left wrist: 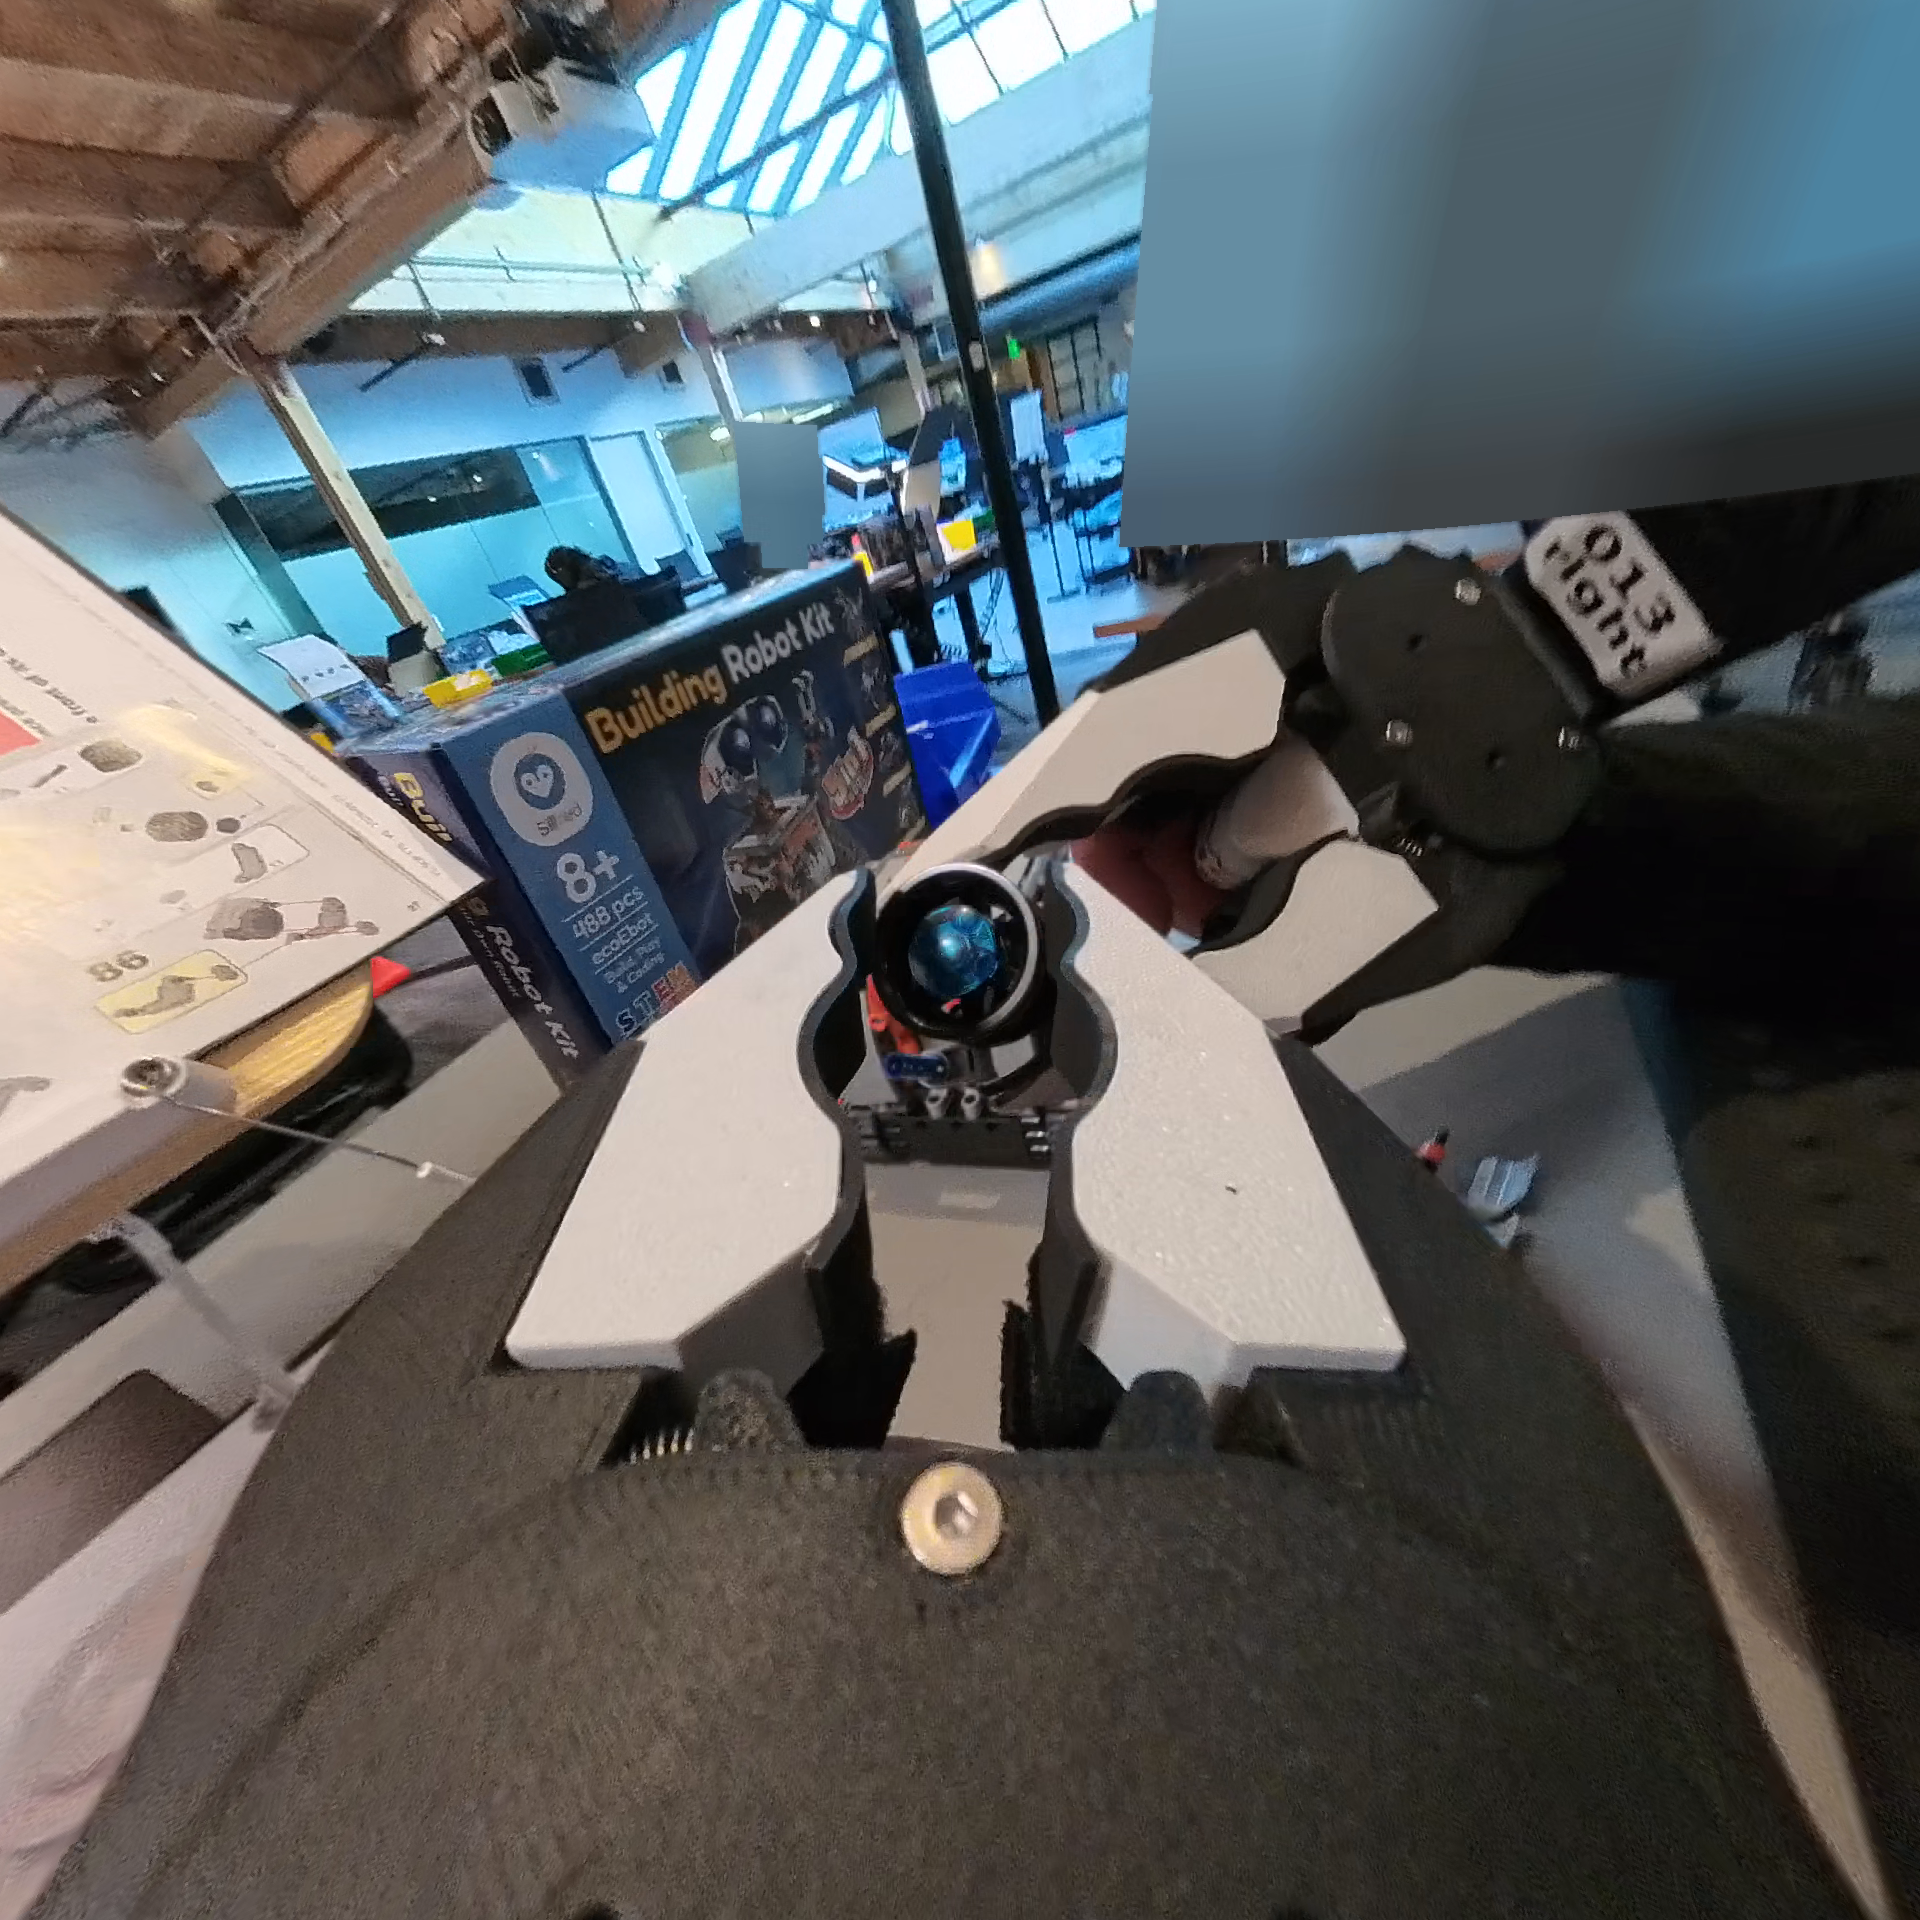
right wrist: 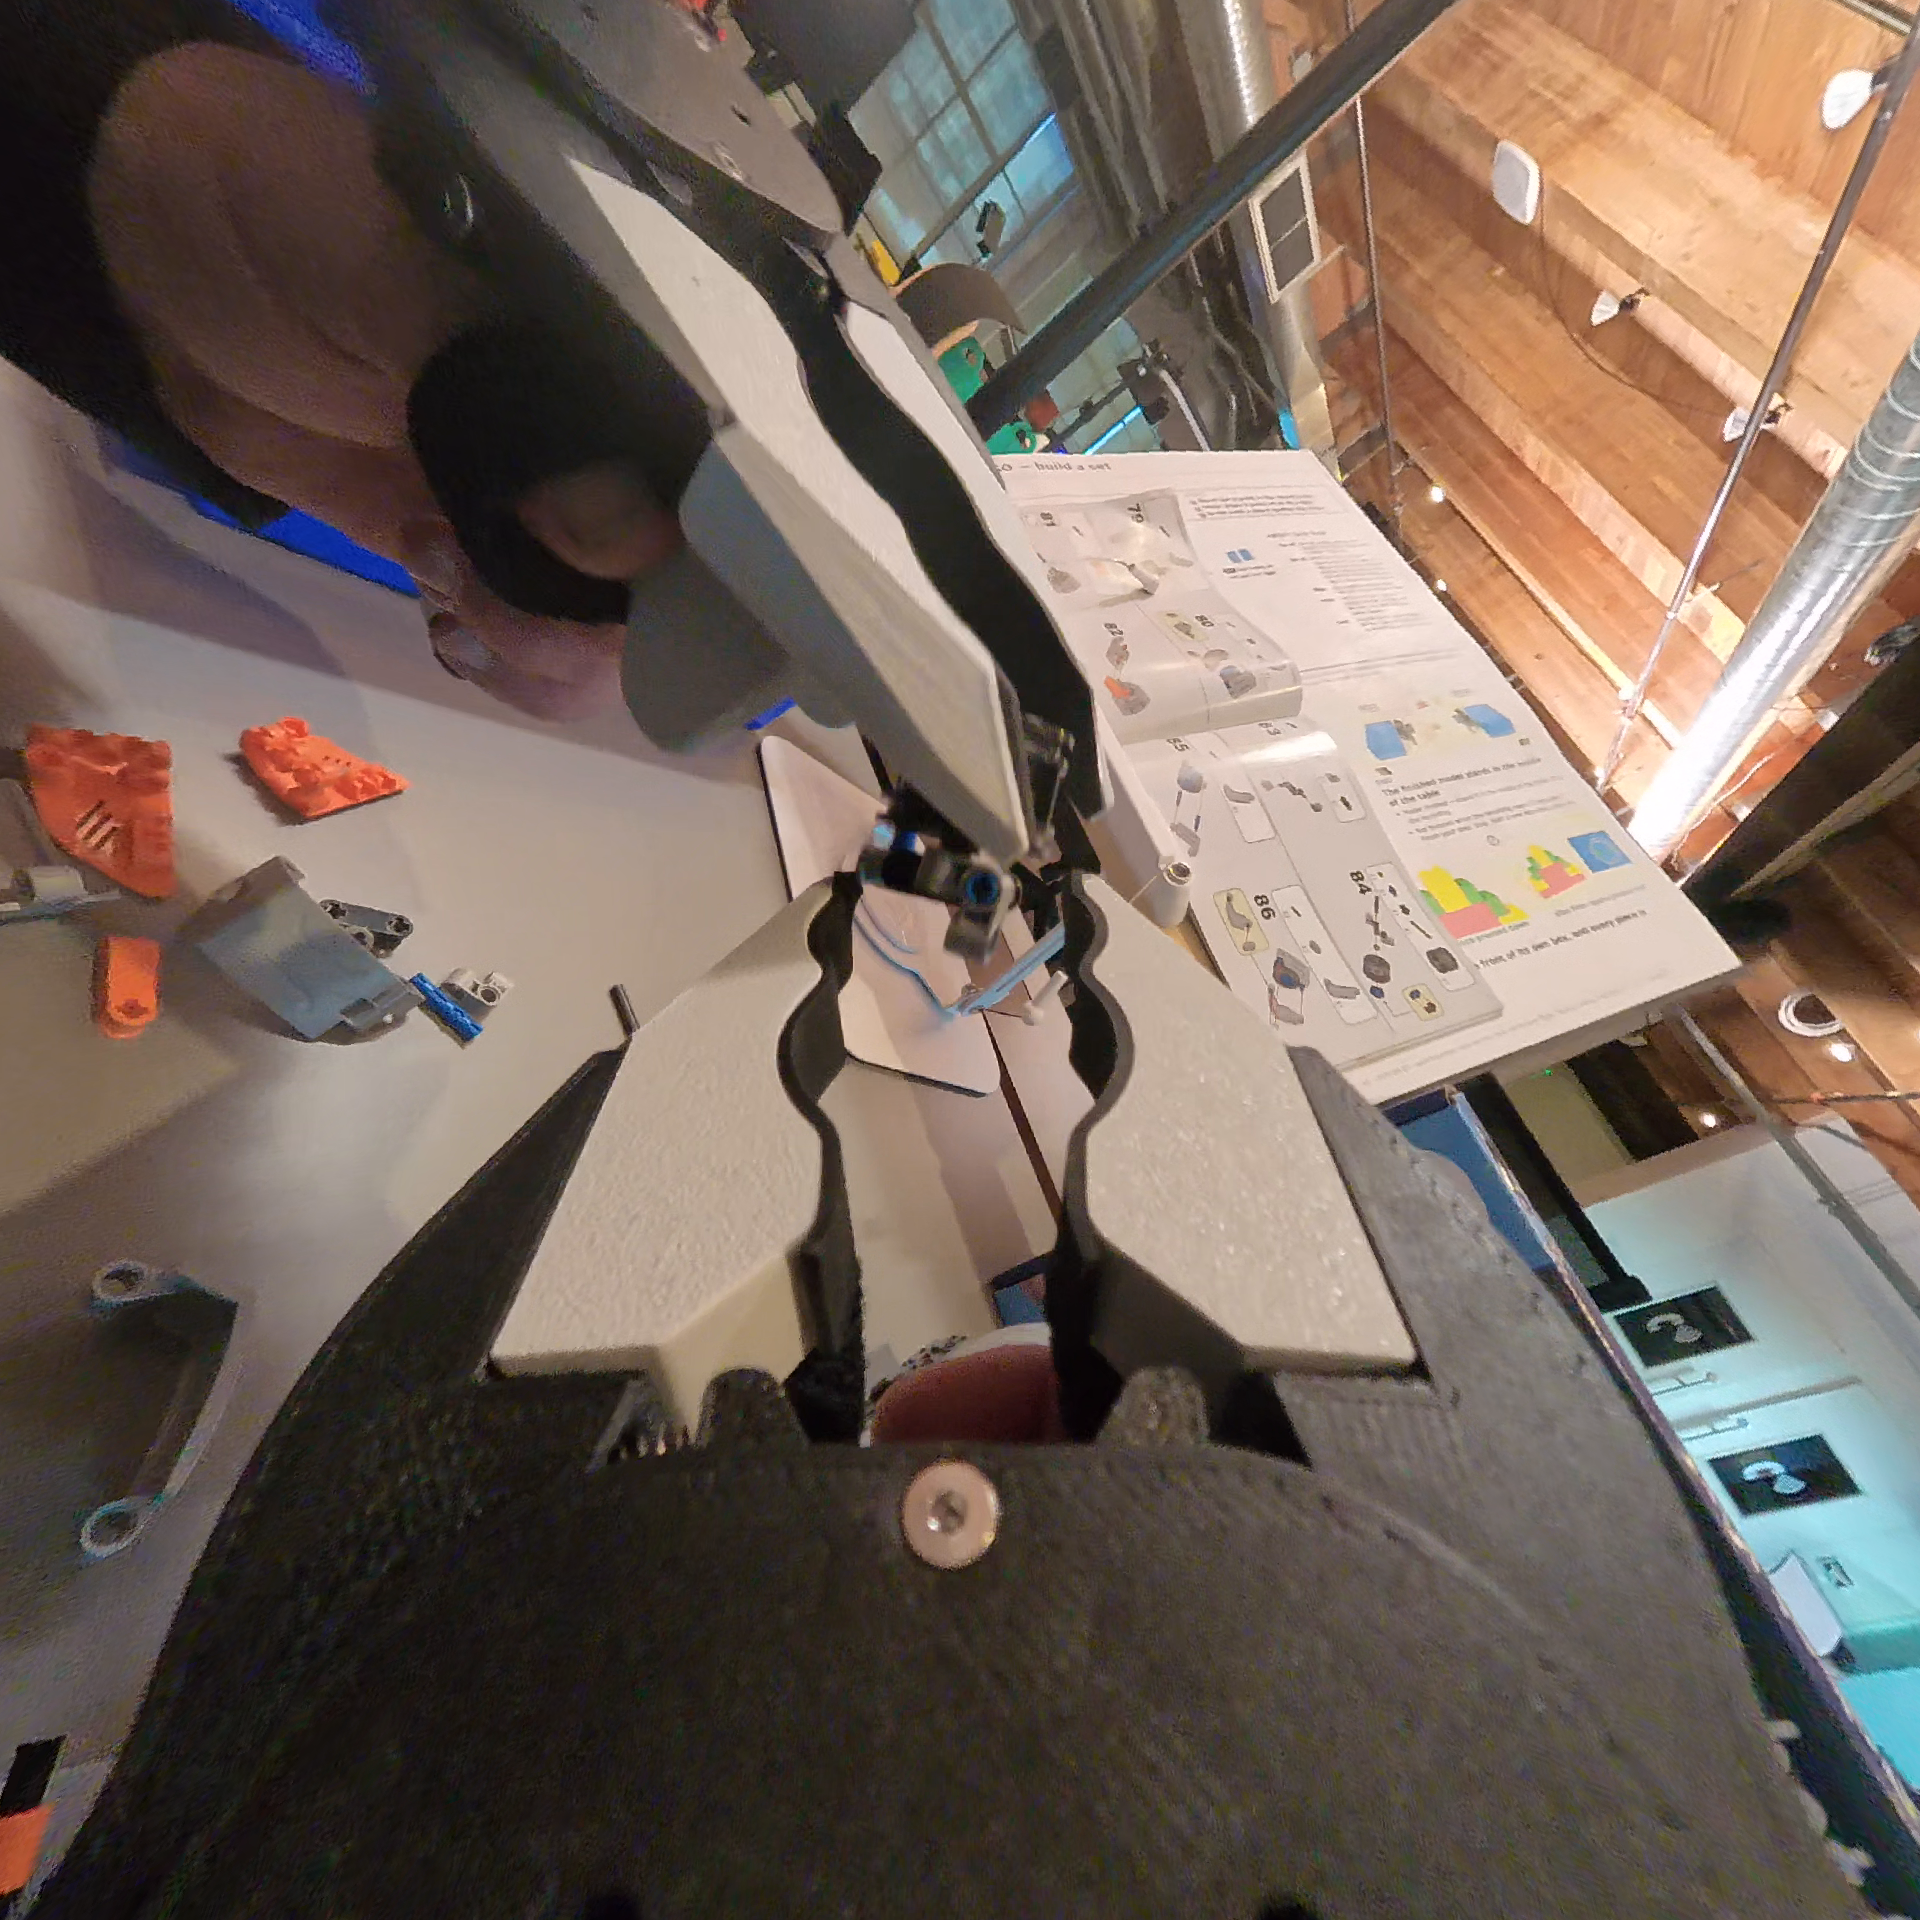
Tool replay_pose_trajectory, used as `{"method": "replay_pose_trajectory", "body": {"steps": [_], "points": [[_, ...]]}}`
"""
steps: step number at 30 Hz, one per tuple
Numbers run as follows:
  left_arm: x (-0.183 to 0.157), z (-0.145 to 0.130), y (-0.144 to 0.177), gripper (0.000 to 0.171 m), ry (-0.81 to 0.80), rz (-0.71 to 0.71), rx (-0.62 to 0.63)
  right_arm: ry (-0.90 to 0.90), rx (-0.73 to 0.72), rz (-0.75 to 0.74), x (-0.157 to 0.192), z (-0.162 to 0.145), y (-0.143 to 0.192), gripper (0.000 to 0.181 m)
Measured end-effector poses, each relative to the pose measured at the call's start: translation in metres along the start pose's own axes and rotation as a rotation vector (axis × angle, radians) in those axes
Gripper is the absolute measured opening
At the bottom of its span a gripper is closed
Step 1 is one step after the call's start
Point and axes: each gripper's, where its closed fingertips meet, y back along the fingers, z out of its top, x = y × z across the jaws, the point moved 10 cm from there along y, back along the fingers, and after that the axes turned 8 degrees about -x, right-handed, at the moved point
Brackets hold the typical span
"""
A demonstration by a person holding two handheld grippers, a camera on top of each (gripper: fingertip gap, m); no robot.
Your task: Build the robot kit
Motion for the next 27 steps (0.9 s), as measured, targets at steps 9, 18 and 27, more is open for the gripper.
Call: {"method": "replay_pose_trajectory", "body": {"steps": [9,18,27], "points": [[0.0065,-0.003,0.0008,0.03,0.241,-0.05,-0.098,-0.033,0.001,-0.021,-0.0027,-0.0023,0.0013,0.005],[0.0076,-0.005,0.0009,0.03,0.248,-0.053,-0.105,-0.085,-0.014,-0.024,-0.0066,-0.0041,0.0035,0.003],[0.0077,-0.0044,0.002,0.03,0.224,-0.046,-0.117,-0.139,-0.046,-0.034,-0.0085,-0.0043,0.0047,0.003]]}}
